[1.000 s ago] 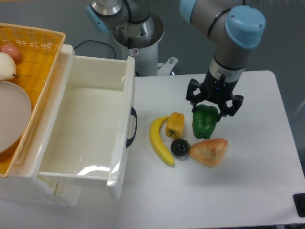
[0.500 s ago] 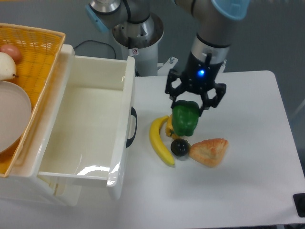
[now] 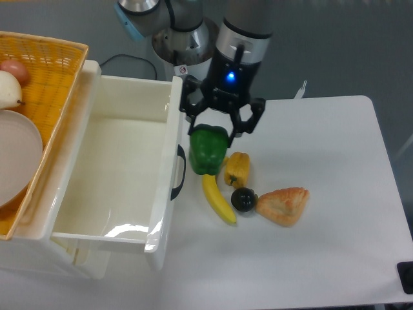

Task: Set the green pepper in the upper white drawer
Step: 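Carry the green pepper over the open white drawer, then lower the green pepper into the drawer and open the gripper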

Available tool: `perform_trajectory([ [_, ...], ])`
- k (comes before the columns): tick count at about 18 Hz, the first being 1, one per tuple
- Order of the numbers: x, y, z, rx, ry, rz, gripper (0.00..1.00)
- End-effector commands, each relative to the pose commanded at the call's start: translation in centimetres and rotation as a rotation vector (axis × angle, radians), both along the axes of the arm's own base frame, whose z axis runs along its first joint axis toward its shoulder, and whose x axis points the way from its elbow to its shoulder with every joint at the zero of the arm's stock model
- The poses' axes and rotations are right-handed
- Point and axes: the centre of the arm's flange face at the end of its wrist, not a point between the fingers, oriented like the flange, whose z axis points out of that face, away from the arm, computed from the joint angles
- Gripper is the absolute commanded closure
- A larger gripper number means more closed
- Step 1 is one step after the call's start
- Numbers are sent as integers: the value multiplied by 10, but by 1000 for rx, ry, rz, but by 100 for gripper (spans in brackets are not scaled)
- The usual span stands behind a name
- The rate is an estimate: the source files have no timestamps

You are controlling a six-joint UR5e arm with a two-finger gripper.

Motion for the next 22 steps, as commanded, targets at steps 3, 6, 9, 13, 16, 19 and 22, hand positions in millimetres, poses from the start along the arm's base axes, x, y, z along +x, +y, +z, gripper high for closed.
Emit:
perform_trajectory([
  [3, 24, 14, -7, -12, -10, -43, 73],
  [6, 46, 21, -14, -20, -18, -81, 73],
  [9, 66, 31, -21, -17, -10, -120, 73],
  [13, 80, 37, -35, -25, -16, -150, 73],
  [16, 82, 41, -42, -36, -25, -158, 73],
  [19, 87, 47, -54, -67, -25, -175, 72],
  [22, 94, 57, -71, -114, -13, -195, 72],
])
